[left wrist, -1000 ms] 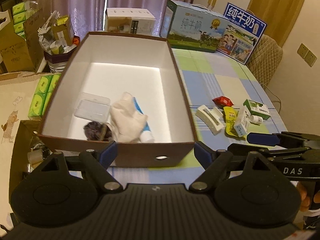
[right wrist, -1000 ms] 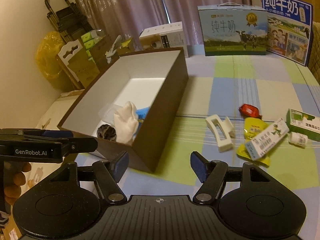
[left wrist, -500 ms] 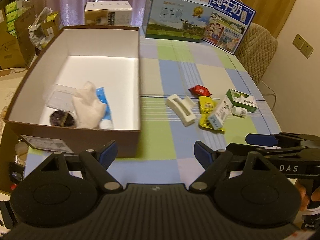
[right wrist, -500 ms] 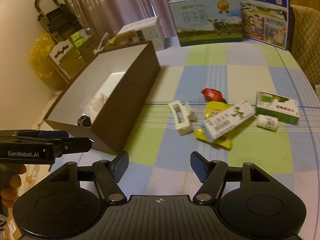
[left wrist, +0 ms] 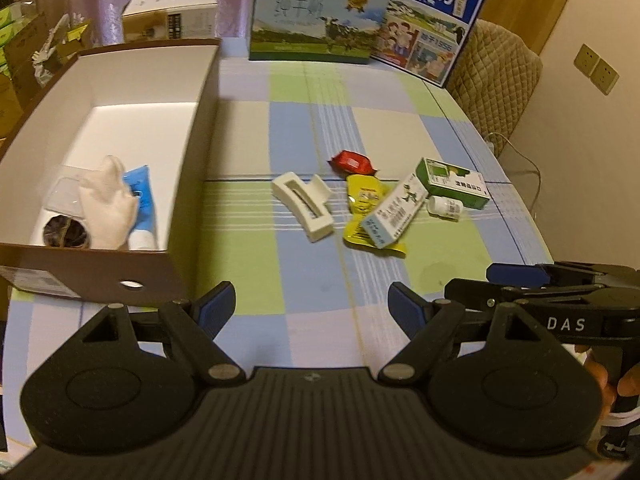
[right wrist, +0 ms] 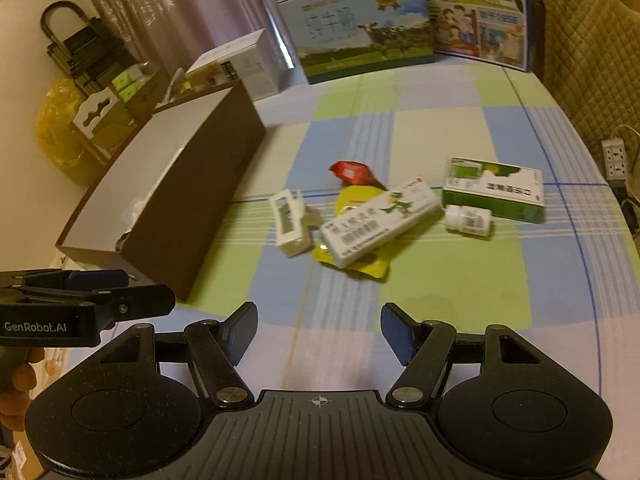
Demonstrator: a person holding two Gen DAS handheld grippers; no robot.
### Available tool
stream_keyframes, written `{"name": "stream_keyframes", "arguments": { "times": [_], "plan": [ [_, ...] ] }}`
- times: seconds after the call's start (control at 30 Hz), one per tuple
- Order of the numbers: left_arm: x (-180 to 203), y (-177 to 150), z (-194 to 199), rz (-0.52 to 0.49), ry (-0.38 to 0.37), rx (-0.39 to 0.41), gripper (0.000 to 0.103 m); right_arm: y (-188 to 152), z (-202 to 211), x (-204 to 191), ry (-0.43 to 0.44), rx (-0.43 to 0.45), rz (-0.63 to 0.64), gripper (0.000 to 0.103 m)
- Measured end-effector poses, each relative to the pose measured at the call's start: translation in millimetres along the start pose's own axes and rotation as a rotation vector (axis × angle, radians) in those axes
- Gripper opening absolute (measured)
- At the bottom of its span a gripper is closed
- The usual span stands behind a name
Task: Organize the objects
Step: 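Withdraw both tools from the box toward the loose items on the tablecloth, then grasp the white hair claw clip with the left tool while the right tool grasps the white ointment box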
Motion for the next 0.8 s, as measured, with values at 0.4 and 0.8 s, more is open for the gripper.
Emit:
{"name": "stream_keyframes", "arguments": {
  "times": [0.4,0.8],
  "plan": [
    [26,13,-43,-0.029,0.027,-0.022,0.077,12,-15,58,-0.031,0.023,-0.175,0.065],
    [30,45,-92,-0.027,0.079,-0.036,0.065,47,-57,87,0.009,0.06,-0.35,0.065]
  ]
}}
Point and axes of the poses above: each gripper's, at about its wrist camera, not at the fingertips, and z roughly against the way its jaws point, x to its right, y to its top, the point moved 9 cm from there along -z, roughly the way its jaws point, and after that the axes turned 6 degrees about z, right-handed, at the moved point
